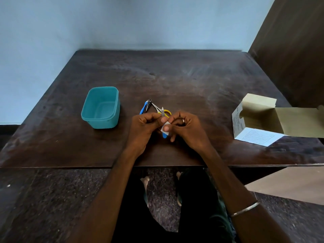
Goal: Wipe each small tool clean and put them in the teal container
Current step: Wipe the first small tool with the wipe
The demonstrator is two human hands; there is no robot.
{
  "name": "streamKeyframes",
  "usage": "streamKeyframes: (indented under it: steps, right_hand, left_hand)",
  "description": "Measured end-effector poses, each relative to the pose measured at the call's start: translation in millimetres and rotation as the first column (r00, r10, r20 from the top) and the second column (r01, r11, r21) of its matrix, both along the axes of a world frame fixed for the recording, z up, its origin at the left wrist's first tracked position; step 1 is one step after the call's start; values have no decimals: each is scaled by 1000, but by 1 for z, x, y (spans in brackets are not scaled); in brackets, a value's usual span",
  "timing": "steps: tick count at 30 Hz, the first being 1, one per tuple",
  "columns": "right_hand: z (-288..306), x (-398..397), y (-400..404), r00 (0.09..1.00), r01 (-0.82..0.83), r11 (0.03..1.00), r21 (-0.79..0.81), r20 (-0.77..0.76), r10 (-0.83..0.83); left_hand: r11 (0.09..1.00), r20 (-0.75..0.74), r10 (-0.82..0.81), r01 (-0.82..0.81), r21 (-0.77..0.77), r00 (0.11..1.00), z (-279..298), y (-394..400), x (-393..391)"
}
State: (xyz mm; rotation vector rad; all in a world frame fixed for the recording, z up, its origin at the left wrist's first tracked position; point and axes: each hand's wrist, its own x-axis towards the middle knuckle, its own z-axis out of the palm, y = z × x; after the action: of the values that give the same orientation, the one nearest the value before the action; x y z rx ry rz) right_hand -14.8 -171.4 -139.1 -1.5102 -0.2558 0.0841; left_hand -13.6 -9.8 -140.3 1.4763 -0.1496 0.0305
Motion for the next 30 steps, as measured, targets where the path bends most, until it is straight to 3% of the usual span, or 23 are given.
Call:
streamKeyframes:
  steps: [6, 9, 15, 25, 30]
  right_hand:
    - [1, 0, -4, 990, 136, 989, -52, 44, -134]
    - [-4, 3, -7, 975, 215, 975, 47, 48, -218]
    - [-5, 3, -6, 942, 326, 942, 80, 53, -331]
    - [-7, 5, -4, 950, 306, 945, -113, 105, -295]
    - [-8, 6, -3, 956, 283, 950, -131, 119, -268]
  left_hand:
    - [999, 15, 35, -35, -15, 999, 4, -3, -2]
    - [994, -47, 92, -95, -52, 995, 7, -6, -3]
    - [969, 86, 89, -106, 222, 992, -2, -9, -3]
    - [952, 112, 77, -107, 286, 991, 0, -7, -4]
    - [941, 134, 77, -117, 318, 988, -2, -8, -2]
